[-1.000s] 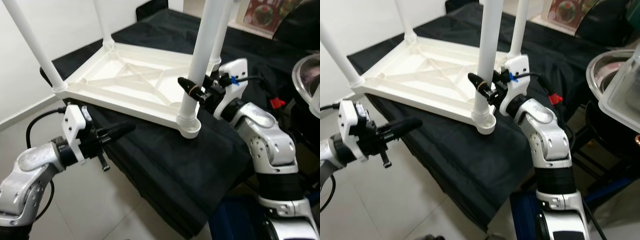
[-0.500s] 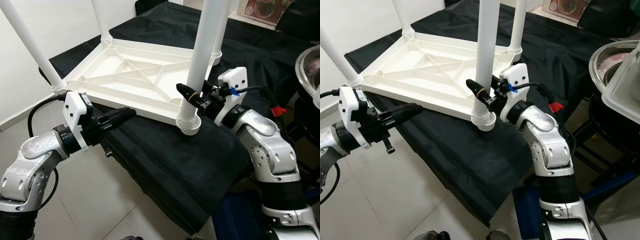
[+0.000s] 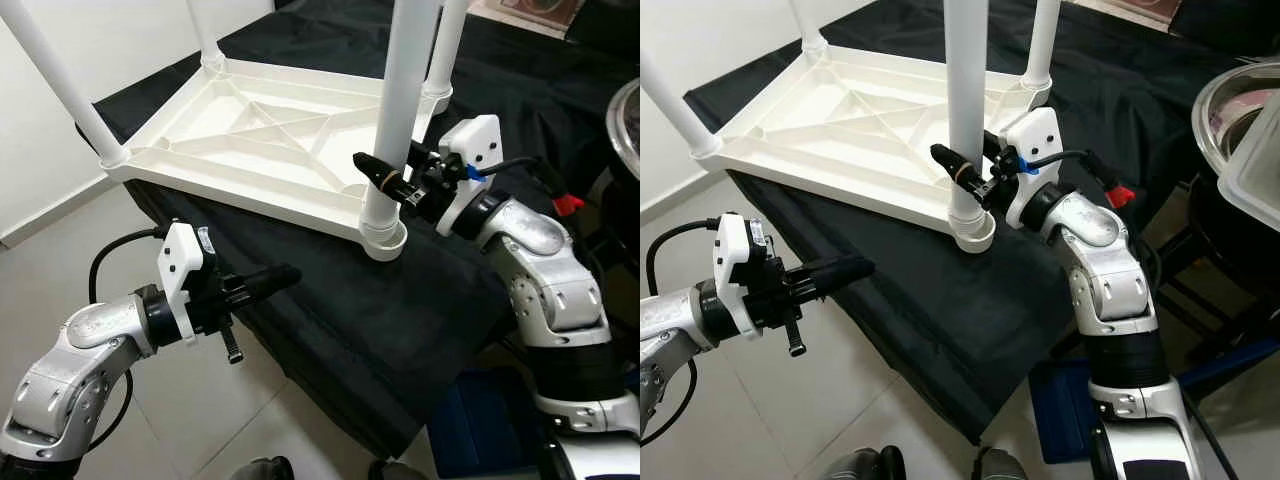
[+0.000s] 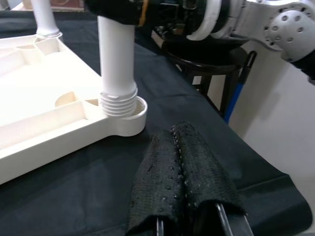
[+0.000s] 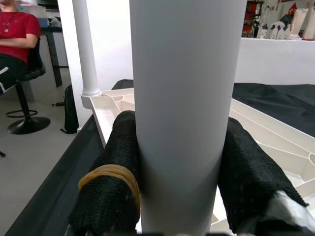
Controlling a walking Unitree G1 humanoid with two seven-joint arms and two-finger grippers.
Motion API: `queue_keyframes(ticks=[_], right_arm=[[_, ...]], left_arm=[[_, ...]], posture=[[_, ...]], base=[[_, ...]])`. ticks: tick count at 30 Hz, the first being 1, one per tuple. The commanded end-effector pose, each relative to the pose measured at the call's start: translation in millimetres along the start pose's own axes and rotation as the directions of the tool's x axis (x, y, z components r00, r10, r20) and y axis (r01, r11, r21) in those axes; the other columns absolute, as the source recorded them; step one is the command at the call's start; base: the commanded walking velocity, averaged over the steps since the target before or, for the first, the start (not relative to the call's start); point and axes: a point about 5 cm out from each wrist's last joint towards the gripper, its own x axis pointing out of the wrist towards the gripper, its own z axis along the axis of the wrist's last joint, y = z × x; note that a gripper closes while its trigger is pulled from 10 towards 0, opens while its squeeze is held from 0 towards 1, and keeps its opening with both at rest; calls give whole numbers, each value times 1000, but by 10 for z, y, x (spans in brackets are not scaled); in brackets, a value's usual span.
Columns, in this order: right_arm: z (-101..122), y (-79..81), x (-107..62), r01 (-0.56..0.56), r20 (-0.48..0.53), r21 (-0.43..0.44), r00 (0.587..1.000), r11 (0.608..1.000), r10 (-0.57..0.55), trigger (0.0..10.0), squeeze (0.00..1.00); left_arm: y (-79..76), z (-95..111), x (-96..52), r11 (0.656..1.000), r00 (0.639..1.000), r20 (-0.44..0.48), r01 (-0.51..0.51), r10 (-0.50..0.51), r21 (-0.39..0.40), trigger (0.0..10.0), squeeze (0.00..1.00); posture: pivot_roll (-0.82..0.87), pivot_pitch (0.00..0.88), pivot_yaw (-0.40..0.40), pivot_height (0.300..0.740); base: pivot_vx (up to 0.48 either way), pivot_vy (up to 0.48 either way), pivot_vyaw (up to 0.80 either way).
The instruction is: Building children table
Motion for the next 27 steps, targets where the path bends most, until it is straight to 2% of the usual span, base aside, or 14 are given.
queue_keyframes(ticks=[1,7,15,23,27], right_arm=[[-108,-11,-14,-8,-66,-11,998,1000,7,10000,0],[-94,-62,-37,-18,-79,-24,997,1000,16,10000,0],[-84,-188,-152,-19,-104,-17,994,1000,17,10000,0],[-163,-131,-204,-25,-122,16,992,1000,27,10000,0],[-197,-34,-213,-36,-119,60,992,998,43,10000,0]], left_arm=[[-53,-27,-2,1000,1000,-5,15,-15,-24,10000,0],[-63,-22,-16,1000,1000,-8,11,-11,-26,10000,0],[0,-14,-93,999,999,-16,-36,36,-10,10000,0],[13,-11,-87,999,999,-14,-45,45,-6,10000,0],[20,-19,-83,999,999,-14,-47,47,-6,10000,0]], posture=[[16,264,45,740],[13,269,40,740],[3,269,38,740],[1,268,36,740],[-1,261,34,740]], base=[[0,0,0],[0,0,0],[0,0,0],[0,0,0],[0,0,0]])
